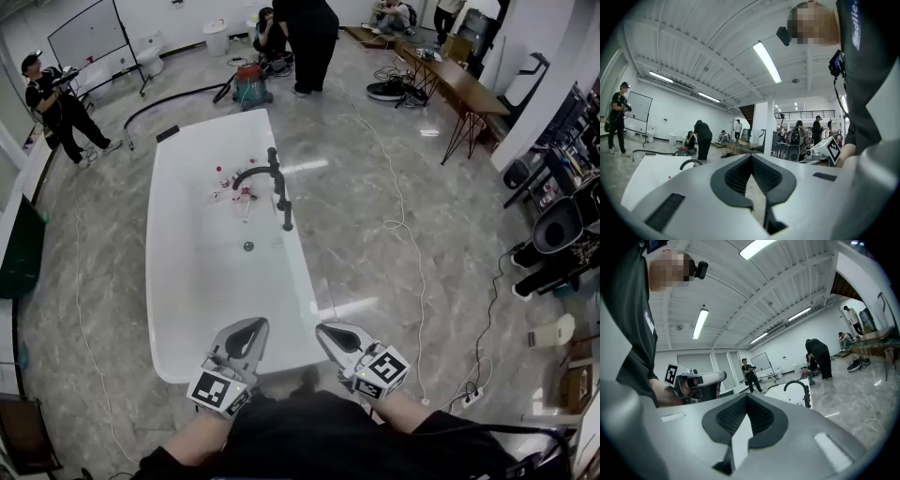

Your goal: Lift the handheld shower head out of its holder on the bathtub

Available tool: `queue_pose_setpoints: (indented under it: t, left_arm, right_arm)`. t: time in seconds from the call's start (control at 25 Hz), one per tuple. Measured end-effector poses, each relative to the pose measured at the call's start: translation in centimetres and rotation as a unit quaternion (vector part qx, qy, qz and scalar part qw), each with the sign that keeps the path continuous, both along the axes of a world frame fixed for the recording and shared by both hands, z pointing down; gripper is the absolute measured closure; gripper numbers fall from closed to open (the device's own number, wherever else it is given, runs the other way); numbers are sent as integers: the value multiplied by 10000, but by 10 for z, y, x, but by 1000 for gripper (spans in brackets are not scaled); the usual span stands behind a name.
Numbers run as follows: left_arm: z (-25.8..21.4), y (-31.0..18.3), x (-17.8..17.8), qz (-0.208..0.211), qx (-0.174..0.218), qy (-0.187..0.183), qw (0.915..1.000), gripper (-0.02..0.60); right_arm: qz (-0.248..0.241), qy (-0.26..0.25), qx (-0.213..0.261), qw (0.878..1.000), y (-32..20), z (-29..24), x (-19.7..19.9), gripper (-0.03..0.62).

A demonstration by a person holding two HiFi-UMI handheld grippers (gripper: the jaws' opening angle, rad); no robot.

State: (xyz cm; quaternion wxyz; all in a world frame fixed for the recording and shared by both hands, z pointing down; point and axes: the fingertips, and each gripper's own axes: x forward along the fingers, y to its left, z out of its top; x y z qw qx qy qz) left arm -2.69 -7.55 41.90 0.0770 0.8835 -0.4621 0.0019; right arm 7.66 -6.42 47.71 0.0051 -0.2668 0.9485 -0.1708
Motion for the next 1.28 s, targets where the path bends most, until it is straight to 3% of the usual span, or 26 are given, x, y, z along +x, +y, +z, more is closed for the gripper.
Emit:
queue_pose_setpoints:
  t: [0.48,0.84,1.0,1.28]
  left_arm:
    - [39,-83,-3,138,-132,-145,9997,575]
    - [78,-146,-11,-6,-293,-306,9991,572]
    - [95,-175,-10,36,-356,-369,9987,510]
    - [123,-231,-1,67,-354,-536,9979,480]
  right_arm:
    - [322,149,-362,9987,-15,23,9,602]
    - [560,200,-551,9967,-22,42,17,602]
    - [660,210,-662,9954,-26,53,20,602]
    - [778,223,-906,9926,-35,74,25,602]
